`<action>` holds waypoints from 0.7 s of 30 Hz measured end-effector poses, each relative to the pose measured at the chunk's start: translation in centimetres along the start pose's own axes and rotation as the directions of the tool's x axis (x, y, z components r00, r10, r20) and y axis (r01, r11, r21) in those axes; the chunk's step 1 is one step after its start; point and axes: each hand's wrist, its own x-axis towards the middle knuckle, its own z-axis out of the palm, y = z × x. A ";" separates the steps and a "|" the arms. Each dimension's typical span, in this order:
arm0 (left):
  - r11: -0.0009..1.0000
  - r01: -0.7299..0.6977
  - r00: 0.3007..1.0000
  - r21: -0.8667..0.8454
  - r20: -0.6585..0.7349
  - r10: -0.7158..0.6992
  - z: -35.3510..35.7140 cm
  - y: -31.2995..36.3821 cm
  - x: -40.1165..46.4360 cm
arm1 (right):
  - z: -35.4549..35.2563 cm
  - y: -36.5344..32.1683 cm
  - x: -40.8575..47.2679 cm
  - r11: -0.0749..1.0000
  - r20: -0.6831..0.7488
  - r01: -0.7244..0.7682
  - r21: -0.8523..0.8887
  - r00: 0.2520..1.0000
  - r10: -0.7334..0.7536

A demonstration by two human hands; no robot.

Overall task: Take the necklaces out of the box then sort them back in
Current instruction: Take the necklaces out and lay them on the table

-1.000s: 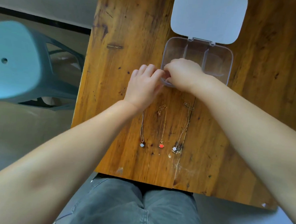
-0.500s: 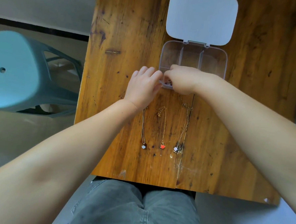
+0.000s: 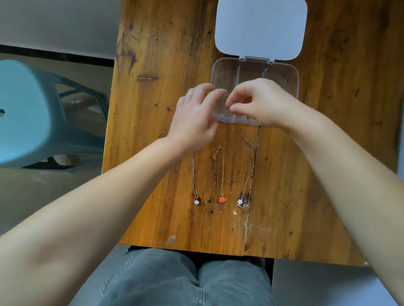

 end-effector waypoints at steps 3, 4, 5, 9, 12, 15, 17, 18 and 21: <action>0.955 -0.088 0.985 -0.285 0.116 0.126 -1.1 2.2 0.4 | -1.0 0.7 -3.7 0.923 -0.066 -0.029 0.384 0.996 0.059; 0.925 -0.047 0.976 -0.376 0.179 0.122 -1.4 3.0 0.4 | -1.1 1.2 -5.0 0.894 -0.081 -0.031 0.446 0.994 0.075; 0.895 0.019 0.964 -0.445 0.244 0.102 -1.5 3.7 0.5 | -1.0 1.7 -6.3 0.868 -0.103 -0.027 0.496 0.991 0.090; 0.815 0.173 0.913 -0.553 0.401 0.079 -1.1 5.4 0.5 | 0.4 4.6 -11.4 0.774 -0.233 -0.035 0.633 0.944 0.233; 0.794 0.245 0.862 -0.556 0.499 0.083 -0.3 6.6 0.6 | 3.0 6.9 -14.4 0.669 -0.263 -0.107 0.735 0.865 0.427; 0.873 0.211 0.790 -0.439 0.603 0.113 1.1 8.1 1.6 | 7.1 8.7 -16.9 0.551 -0.218 -0.229 0.802 0.747 0.628; 0.961 0.028 0.762 -0.274 0.628 0.157 2.4 9.2 2.7 | 9.8 9.4 -18.1 0.434 -0.130 -0.313 0.844 0.666 0.734; 0.977 -0.077 0.746 -0.201 0.639 0.190 3.0 9.8 3.2 | 11.1 9.6 -18.6 0.362 -0.077 -0.337 0.869 0.631 0.772; 0.962 -0.251 0.691 -0.103 0.678 0.253 5.2 11.6 4.4 | 14.0 9.7 -19.5 0.184 0.057 -0.370 0.911 0.553 0.831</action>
